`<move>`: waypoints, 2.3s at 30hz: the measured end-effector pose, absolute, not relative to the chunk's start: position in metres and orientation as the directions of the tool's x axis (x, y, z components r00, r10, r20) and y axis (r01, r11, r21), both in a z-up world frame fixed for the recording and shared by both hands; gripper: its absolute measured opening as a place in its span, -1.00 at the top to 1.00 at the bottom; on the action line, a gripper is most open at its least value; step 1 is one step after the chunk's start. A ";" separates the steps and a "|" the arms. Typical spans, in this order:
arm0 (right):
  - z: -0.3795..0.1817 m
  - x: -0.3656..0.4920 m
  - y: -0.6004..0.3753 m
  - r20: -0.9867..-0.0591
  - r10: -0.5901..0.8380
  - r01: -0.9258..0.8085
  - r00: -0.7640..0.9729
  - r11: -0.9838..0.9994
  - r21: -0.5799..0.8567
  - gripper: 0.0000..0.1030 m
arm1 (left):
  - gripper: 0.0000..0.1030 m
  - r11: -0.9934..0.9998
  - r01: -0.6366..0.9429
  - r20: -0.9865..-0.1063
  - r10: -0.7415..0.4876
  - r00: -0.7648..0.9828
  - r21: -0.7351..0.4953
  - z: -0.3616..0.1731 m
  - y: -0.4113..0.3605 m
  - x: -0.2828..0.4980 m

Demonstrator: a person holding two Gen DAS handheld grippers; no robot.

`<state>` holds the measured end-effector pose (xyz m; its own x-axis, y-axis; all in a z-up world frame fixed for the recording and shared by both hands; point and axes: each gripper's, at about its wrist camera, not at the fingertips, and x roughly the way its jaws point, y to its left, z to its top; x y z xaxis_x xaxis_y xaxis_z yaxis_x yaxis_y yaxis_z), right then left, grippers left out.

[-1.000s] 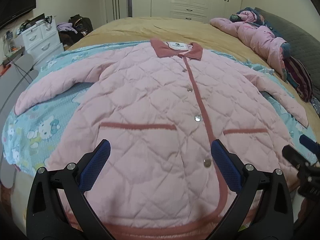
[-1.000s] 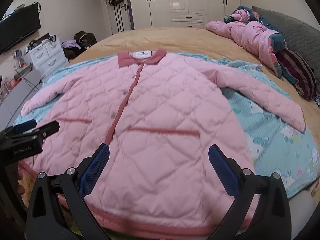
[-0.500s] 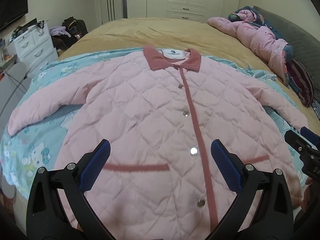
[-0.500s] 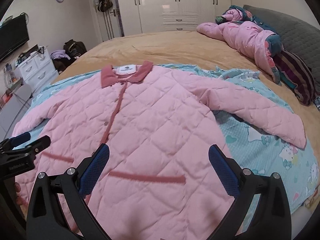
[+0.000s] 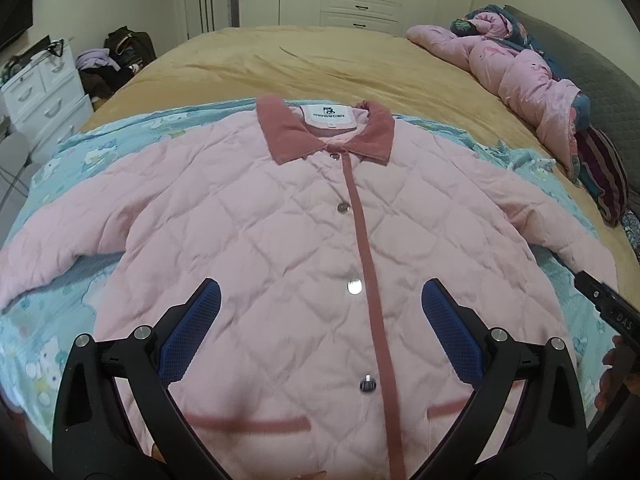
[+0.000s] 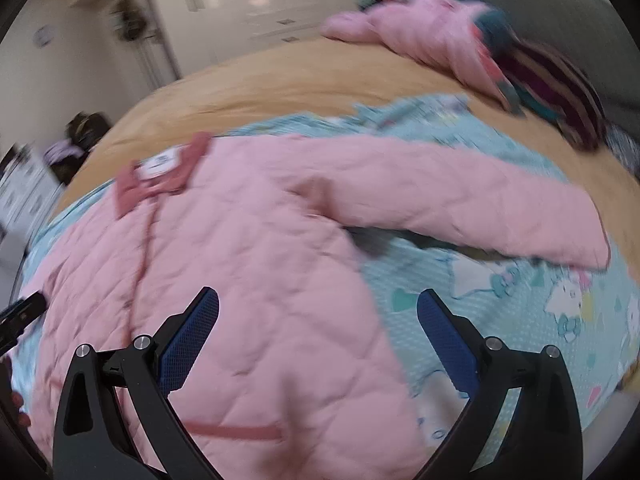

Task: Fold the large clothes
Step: 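Grasp the coat sleeve nearest the right tool and lift it, then fold the held sleeve across the coat front and open the right tool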

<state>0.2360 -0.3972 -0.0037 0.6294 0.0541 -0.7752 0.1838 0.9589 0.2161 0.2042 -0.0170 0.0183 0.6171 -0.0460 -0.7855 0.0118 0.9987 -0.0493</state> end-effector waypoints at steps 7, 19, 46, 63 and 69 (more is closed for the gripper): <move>-0.034 0.259 -0.463 -0.810 -0.027 0.368 0.586 0.899 0.236 -0.92 | -0.83 1.000 0.016 -0.813 -0.026 0.582 -0.020 0.005 -0.027 0.244; -0.096 0.273 -0.590 -0.817 -0.016 0.686 0.577 0.552 0.474 -0.92 | -0.83 0.999 -0.036 -0.815 0.000 0.580 -0.026 -0.007 -0.022 0.289; 0.051 0.326 -0.597 -0.398 -0.023 0.289 0.917 0.728 0.622 0.71 | -0.83 0.980 -0.176 -0.780 0.041 0.624 -0.090 0.034 0.050 0.295; 0.134 0.375 -0.403 -0.334 0.301 -0.148 0.893 0.898 0.415 0.72 | -0.83 0.927 -0.252 -0.720 -0.028 0.693 -0.278 0.051 0.119 0.288; 0.124 0.382 -0.326 -0.377 0.376 -0.257 0.846 0.909 0.329 0.72 | -0.83 0.901 -0.281 -0.714 -0.045 0.699 -0.331 0.035 0.140 0.287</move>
<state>0.3824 -0.3255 0.1236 0.8464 0.3760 -0.3771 -0.2571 0.9087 0.3289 0.2871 0.1395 0.0353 0.6987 -0.0447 -0.7140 -0.2811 0.9006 -0.3315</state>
